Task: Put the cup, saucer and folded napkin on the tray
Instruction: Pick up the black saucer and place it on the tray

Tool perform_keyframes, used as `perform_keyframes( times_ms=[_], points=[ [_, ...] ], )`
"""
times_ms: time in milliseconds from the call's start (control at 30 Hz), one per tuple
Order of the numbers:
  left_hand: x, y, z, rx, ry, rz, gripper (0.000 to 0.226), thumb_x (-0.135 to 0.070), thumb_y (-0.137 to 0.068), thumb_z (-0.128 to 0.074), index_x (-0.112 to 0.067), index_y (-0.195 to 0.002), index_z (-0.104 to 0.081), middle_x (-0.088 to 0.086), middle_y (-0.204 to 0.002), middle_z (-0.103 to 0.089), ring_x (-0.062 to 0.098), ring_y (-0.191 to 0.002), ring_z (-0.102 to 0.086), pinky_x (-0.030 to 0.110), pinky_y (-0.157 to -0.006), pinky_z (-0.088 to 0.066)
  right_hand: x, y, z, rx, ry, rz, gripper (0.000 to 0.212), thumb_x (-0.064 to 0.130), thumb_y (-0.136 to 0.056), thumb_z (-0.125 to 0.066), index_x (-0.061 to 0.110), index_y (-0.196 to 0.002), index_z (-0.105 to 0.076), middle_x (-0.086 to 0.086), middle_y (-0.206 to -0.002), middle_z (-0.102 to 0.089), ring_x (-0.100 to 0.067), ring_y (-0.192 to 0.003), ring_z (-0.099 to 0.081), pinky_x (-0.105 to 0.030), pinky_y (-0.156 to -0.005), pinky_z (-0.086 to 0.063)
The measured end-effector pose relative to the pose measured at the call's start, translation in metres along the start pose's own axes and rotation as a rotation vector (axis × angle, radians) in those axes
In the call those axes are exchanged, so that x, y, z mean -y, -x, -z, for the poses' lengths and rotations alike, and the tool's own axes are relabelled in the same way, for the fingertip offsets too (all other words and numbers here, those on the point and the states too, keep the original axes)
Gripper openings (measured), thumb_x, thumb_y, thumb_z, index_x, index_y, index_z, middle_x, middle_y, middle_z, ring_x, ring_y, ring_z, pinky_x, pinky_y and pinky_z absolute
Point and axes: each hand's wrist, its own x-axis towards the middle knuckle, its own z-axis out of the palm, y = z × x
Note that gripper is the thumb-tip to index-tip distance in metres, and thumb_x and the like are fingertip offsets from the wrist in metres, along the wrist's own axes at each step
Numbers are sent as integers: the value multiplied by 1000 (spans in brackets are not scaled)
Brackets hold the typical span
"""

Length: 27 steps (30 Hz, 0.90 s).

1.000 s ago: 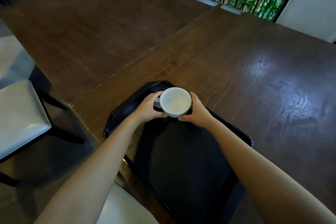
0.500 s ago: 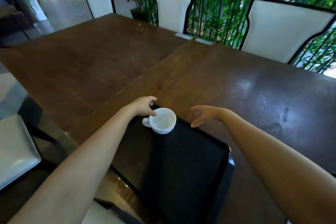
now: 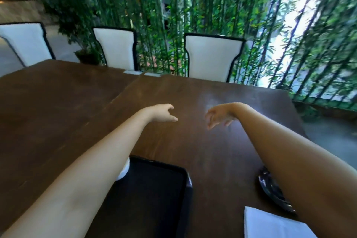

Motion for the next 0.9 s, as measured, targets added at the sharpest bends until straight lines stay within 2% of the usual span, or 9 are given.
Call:
perform_keyframes(
  times_ms=[200, 333, 467, 600, 667, 733, 900],
  points=[
    [-105, -30, -20, 34, -86, -162, 69, -44, -87, -56, -20, -145, -28, 7, -147, -41, 25, -126, -47, 32, -97, -40, -95, 41, 33, -80, -9, -153, 63, 32, -82, -67, 18, -138, -42, -5, -135, -52, -23, -121, -53, -43, -96, -52],
    [-165, -45, -45, 87, -111, -241, 68, -43, -87, -57, -20, -144, -28, 6, -143, -43, 27, -115, -54, 38, -95, -48, -155, 65, 40, -102, -38, -245, 71, 34, -82, -68, 22, -143, -34, -6, -138, -50, -21, -120, -54, -41, -95, -53],
    [-211, -60, -85, 168, -101, -288, 69, -42, -86, -59, -22, -144, -27, 4, -143, -42, 26, -115, -53, 37, -89, -50, -214, 82, 30, -101, -73, -310, 71, 35, -81, -68, 23, -143, -35, -4, -138, -50, -21, -119, -53, -40, -95, -52],
    [-236, -73, -135, 271, -97, -295, 70, -39, -86, -61, -23, -144, -26, 5, -145, -39, 26, -121, -50, 38, -86, -53, -268, 91, -1, -83, -119, -338, 65, 32, -82, -67, 21, -139, -39, -2, -131, -52, -19, -109, -55, -38, -90, -55],
    [-242, -79, -161, 303, -125, -297, 70, -39, -85, -61, -23, -144, -26, 5, -146, -38, 26, -122, -48, 39, -86, -54, -290, 92, -23, -68, -153, -352, 65, 34, -82, -67, 19, -139, -40, -3, -131, -52, -21, -113, -55, -40, -91, -55],
    [-245, -83, -185, 324, -163, -298, 71, -40, -85, -60, -23, -144, -25, 5, -146, -38, 27, -120, -49, 40, -86, -54, -310, 90, -45, -46, -206, -368, 68, 34, -82, -67, 17, -140, -37, -4, -138, -46, -25, -120, -53, -40, -92, -54],
    [-244, -89, -231, 366, -238, -285, 73, -41, -86, -59, -19, -146, -23, 8, -147, -38, 29, -126, -45, 40, -95, -49, -344, 80, -87, -32, -381, -368, 82, 29, -80, -71, 18, -147, -25, -6, -147, -39, -28, -127, -47, -40, -95, -52]
  ],
)
